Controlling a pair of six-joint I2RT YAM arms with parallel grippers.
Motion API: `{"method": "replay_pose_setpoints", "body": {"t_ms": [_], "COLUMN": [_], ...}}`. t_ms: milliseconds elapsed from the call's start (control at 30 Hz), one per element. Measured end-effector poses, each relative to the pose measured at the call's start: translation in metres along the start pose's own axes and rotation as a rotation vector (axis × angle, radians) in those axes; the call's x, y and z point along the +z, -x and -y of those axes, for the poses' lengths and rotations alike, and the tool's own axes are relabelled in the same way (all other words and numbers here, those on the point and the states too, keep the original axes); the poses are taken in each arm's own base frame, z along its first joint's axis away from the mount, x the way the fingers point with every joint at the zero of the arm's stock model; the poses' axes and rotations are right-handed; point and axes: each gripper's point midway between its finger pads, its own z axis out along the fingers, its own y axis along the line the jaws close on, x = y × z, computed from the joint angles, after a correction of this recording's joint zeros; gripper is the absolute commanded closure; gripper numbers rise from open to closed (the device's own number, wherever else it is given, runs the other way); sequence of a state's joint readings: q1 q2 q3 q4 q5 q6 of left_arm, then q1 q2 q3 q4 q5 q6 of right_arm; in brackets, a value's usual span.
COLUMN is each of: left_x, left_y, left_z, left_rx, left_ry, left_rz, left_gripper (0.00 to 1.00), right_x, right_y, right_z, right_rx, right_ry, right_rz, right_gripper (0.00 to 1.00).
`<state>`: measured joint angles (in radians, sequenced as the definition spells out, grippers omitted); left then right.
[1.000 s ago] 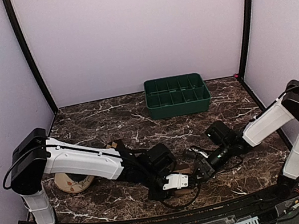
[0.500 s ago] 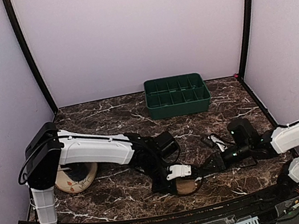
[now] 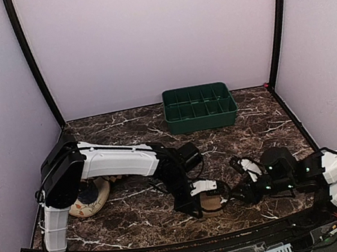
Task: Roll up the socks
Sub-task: Roll the sock at the center of the board.
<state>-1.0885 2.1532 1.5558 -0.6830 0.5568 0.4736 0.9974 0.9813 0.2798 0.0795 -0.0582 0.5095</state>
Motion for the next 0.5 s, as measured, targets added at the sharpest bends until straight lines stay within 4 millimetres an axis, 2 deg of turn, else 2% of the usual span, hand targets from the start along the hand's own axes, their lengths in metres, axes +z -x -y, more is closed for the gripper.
{"method": "replay_pose_setpoints", "body": {"t_ms": [267, 500], "left_x": [0.002, 0.002], "left_y": [-0.001, 0.000], "left_z": [0.004, 0.004], "left_rx": [-0.038, -0.066], "left_ry": [-0.067, -0.108], "left_rz": [0.012, 0.019], "left_gripper": [1.00, 1.00], "right_x": [0.003, 0.009], "right_y": [-0.024, -0.026], "right_z": [-0.012, -0.032], "right_rx": [-0.177, -0.348], "right_ry": [-0.097, -0.164], "right_rz": [-0.040, -0.037], "right_gripper": [0.69, 0.66]}}
